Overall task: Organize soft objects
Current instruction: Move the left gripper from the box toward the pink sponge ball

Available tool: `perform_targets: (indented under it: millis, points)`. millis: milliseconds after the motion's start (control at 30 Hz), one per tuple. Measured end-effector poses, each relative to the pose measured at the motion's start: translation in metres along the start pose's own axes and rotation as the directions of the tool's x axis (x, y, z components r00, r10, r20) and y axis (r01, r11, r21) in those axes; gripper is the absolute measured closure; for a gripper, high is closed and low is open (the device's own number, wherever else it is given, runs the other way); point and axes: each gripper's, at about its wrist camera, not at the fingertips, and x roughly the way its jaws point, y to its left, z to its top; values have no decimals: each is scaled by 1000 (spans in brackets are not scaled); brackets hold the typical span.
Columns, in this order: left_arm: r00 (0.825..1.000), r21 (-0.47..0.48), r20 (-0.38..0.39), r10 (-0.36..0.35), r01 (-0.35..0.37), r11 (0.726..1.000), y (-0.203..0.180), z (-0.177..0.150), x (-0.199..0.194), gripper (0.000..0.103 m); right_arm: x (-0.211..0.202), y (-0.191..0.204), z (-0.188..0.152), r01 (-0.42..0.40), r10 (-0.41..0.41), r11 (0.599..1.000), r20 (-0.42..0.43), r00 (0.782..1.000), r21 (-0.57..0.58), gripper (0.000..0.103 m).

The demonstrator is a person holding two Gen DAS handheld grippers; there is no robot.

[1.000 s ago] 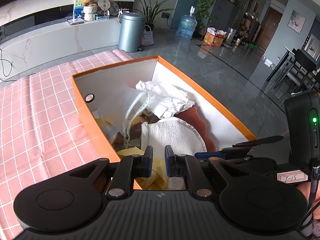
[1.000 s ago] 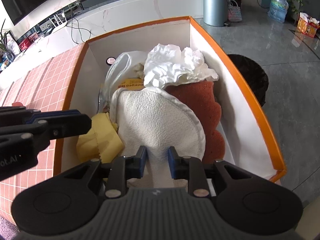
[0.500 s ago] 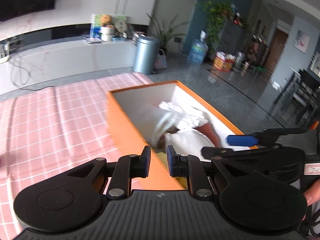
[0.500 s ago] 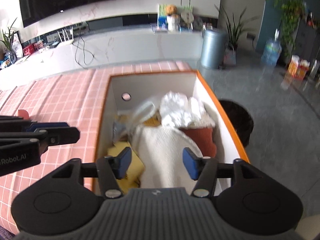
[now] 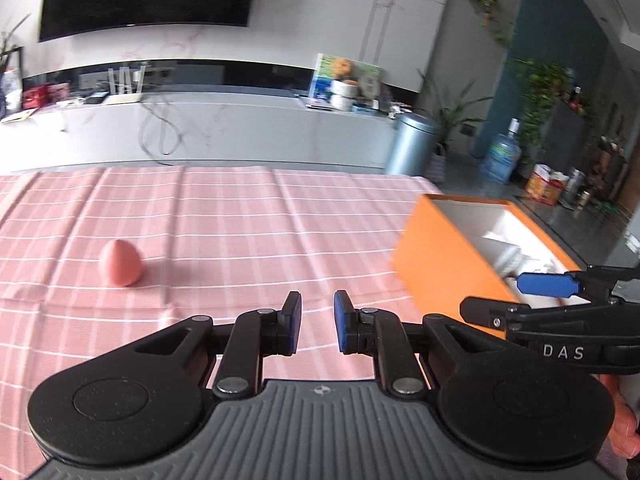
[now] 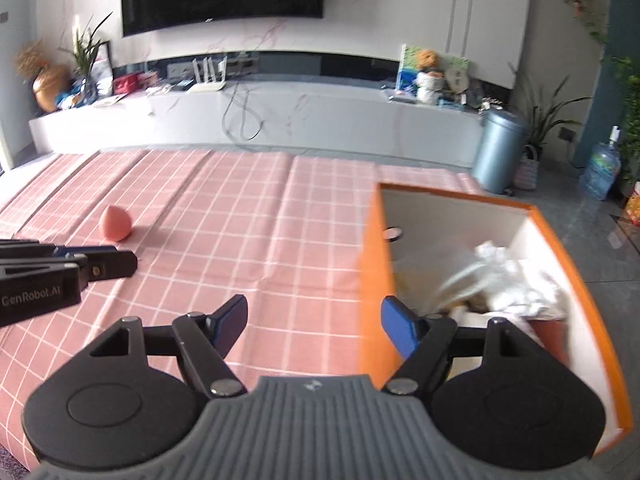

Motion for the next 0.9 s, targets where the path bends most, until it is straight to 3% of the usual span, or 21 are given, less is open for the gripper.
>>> perform_targets:
  millis: [100,367,567,900]
  points:
    - [1000,-37,17,9,-9,999,28,-8,-5,84,18,19,-3,-23,23,1000,-11,1000,-13,30]
    - [990,-136,-1,138,-137,981,94,-34,-8,76,62,45,-14,-49,46,998,-94,995,-38,29]
    - [982,-139,23,190,-185,973,115,-33,1,47,91,50,-19,-20,15,999,-129,992,-40,28]
    - [960,-78,24,280,-277,958,127,-15,39,27,121,56,-10,31,-31,1000,-108,994,-1,24]
